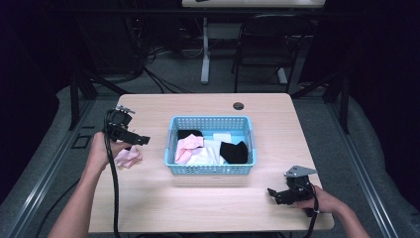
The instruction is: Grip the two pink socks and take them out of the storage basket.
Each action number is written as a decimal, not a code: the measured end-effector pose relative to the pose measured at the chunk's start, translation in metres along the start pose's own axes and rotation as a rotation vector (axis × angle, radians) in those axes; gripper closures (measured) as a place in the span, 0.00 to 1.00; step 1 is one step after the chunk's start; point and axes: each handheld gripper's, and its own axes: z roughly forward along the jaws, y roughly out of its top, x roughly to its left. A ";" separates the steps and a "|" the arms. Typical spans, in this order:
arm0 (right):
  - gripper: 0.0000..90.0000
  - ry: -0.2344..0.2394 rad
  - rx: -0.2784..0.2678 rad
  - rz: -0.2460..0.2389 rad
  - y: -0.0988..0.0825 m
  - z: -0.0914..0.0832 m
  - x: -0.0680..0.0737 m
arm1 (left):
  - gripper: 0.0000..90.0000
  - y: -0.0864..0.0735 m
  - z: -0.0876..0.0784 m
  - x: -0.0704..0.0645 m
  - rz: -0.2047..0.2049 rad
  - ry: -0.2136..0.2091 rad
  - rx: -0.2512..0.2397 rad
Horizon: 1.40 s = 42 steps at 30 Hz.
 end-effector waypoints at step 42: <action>0.00 0.000 -0.003 0.000 0.000 0.000 0.000 | 0.03 0.068 0.083 -0.080 0.182 -0.235 0.128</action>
